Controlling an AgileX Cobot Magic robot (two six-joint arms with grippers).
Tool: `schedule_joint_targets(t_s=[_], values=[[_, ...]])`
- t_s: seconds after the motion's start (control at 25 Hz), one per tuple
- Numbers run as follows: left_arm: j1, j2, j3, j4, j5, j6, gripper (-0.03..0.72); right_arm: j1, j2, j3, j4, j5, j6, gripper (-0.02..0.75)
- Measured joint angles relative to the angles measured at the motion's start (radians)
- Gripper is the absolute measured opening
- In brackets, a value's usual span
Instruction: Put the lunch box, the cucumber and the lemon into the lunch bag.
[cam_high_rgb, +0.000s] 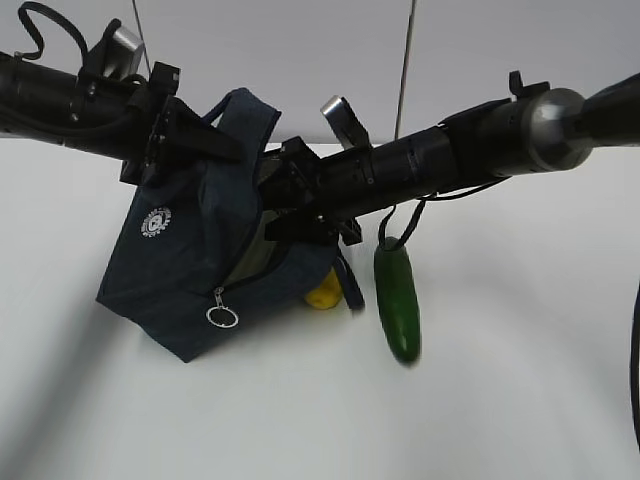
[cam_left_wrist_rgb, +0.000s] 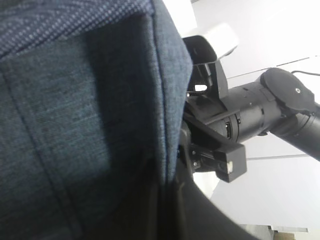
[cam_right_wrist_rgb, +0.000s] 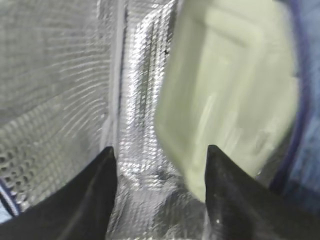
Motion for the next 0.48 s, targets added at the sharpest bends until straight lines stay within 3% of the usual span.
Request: schedule_joint_targets(t_s=[0.36, 0.48], values=[[0.031, 0.000, 0.000, 0.000, 0.026, 0.000, -0.010, -0.072, 0.000, -0.047, -0.013, 0.180, -0.048, 0.424], [0.059, 0.000, 0.000, 0.002, 0.034, -0.009, -0.010, -0.080, 0.000, -0.086, -0.072, 0.191, -0.035, 0.424]])
